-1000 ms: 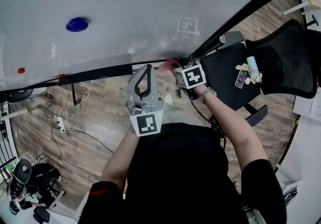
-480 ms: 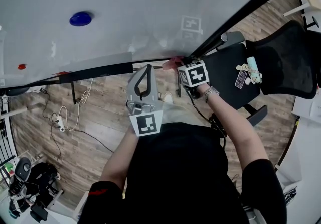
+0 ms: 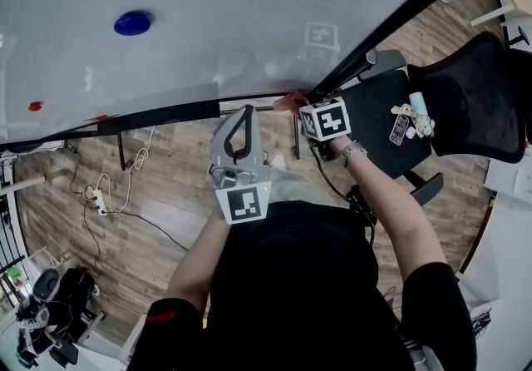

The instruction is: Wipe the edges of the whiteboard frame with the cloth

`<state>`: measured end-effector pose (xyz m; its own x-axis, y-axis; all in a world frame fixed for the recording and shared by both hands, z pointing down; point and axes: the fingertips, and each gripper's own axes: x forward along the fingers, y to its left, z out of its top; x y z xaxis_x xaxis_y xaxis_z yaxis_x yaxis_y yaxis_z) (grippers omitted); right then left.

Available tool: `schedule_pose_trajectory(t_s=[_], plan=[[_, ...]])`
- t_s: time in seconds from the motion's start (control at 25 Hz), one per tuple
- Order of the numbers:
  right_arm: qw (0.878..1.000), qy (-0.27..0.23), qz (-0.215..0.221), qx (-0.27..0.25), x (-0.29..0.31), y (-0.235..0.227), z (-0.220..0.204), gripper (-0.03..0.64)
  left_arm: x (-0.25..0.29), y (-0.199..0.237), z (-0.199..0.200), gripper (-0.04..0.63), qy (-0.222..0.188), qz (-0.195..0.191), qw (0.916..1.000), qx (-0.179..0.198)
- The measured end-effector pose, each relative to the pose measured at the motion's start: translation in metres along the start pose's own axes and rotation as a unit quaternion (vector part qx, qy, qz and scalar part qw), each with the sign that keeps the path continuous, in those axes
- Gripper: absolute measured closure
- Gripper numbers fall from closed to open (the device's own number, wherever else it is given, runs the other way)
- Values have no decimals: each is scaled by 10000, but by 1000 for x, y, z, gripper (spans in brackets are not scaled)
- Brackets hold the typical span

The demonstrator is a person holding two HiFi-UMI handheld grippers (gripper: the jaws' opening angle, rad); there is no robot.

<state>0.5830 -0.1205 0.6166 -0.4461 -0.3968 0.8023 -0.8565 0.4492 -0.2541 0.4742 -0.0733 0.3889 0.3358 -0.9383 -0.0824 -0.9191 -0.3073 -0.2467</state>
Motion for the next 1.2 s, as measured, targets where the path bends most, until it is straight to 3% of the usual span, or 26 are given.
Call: schedule_pose_trajectory(t_s=[1.2], plan=[[9973, 23, -497, 548, -8, -12, -10, 558, -11, 10, -7, 598, -55, -140, 9999, -47]])
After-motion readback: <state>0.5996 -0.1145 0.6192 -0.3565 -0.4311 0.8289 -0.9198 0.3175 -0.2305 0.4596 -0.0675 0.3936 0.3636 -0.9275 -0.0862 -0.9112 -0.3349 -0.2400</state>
